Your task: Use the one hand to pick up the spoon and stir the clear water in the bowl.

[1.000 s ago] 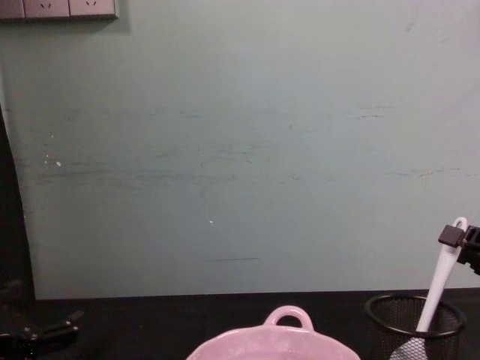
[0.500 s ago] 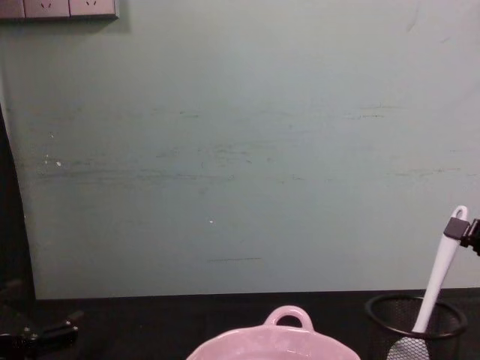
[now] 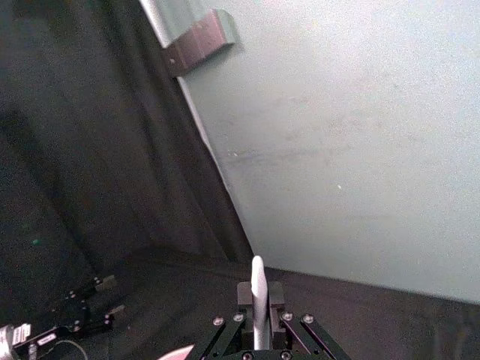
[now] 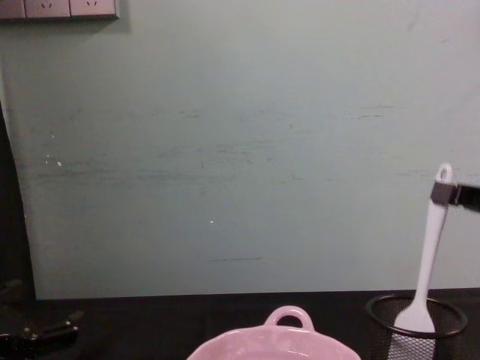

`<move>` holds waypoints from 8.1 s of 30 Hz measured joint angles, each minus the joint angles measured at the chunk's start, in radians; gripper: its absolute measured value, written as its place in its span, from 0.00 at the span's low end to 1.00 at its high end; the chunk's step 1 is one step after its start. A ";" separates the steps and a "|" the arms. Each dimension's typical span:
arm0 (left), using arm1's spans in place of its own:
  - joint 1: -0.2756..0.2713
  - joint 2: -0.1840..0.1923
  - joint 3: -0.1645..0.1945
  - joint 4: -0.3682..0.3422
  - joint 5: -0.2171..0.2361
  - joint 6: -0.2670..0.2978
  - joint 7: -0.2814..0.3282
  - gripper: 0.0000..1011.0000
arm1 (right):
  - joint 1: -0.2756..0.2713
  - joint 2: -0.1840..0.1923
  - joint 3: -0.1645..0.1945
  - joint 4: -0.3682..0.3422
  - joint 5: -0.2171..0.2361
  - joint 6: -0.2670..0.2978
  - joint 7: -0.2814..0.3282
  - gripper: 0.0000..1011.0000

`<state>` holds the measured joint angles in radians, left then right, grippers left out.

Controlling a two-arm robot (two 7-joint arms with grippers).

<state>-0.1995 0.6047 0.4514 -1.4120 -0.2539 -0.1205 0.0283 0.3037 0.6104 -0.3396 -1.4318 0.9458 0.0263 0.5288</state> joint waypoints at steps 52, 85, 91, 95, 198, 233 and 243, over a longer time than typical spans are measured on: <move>0.000 0.000 0.000 0.000 0.000 0.000 0.000 1.00 | 0.078 0.046 -0.026 -0.261 -0.166 0.087 -0.054 0.12; 0.000 0.000 0.000 0.000 0.000 0.000 0.000 1.00 | 0.130 -0.185 -0.225 -0.003 -0.372 -0.080 0.102 0.12; 0.000 0.000 0.000 0.000 0.000 0.000 0.000 1.00 | 0.170 -0.244 -0.228 0.093 -0.357 -0.102 0.130 0.12; 0.000 0.000 0.000 0.000 0.000 0.000 0.000 1.00 | 0.208 -0.284 -0.224 0.182 -0.346 -0.117 0.150 0.12; 0.000 0.000 0.000 0.000 0.000 0.000 0.000 1.00 | 0.142 -0.264 -0.212 0.106 -0.377 -0.105 0.155 0.12; 0.000 0.000 0.000 0.000 0.000 0.000 0.000 1.00 | 0.166 -0.239 -0.127 0.176 -0.419 -0.137 0.084 0.12; 0.000 0.000 0.000 0.000 0.000 0.000 0.000 1.00 | 0.120 -0.214 -0.134 0.099 -0.421 -0.109 0.086 0.12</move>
<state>-0.1995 0.6047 0.4514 -1.4120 -0.2539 -0.1205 0.0283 0.4237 0.3961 -0.4734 -1.3330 0.5246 -0.0828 0.6148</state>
